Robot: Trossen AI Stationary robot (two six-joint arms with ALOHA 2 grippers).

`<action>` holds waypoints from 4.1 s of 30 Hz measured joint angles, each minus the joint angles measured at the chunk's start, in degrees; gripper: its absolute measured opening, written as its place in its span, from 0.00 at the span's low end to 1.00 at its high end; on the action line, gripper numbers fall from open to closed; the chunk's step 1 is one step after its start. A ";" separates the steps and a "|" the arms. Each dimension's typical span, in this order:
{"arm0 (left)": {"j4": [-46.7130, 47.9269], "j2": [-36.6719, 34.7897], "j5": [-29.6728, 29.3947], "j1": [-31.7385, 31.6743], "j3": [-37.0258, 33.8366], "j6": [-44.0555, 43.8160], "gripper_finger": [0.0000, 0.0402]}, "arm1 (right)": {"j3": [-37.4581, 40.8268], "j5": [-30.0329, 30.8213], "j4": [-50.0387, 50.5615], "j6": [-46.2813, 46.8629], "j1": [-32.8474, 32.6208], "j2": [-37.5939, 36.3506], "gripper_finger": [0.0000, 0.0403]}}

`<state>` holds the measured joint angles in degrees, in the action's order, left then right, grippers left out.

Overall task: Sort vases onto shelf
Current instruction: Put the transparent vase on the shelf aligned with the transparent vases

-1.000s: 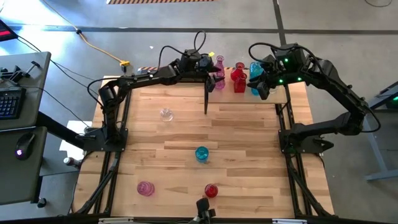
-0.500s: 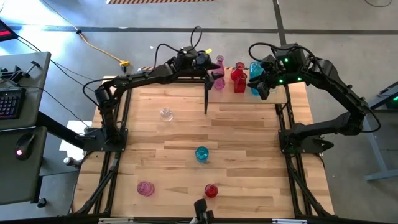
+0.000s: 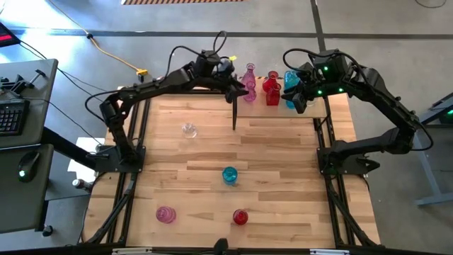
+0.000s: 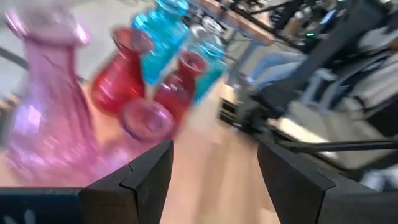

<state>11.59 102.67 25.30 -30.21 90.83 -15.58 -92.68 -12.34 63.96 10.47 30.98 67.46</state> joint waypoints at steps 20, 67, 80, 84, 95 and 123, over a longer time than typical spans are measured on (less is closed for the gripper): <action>40.77 -7.50 -9.14 13.95 0.00 -5.65 0.56 | 0.01 0.00 0.00 0.00 0.00 0.00 0.28; 67.93 -17.87 -42.16 34.31 0.00 -17.87 0.56 | 0.02 -0.02 0.02 -0.01 0.00 0.00 0.28; 67.25 -15.55 -37.35 17.72 0.00 -8.17 0.56 | 0.00 -0.02 0.02 0.01 0.00 0.02 0.28; 66.96 -13.48 -36.23 14.75 0.00 -6.75 0.56 | 0.02 0.00 0.02 -0.01 0.00 0.02 0.28; 67.13 -6.14 -34.73 10.27 -0.02 -6.33 0.56 | 0.00 0.00 0.00 -0.02 0.00 0.02 0.28; 60.29 -19.06 -32.24 10.49 -17.18 -12.25 0.56 | 0.02 0.00 0.02 -0.01 0.00 0.02 0.28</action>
<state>71.88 83.61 -6.94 -19.73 73.65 -27.82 -92.66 -12.34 63.99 10.46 30.98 67.48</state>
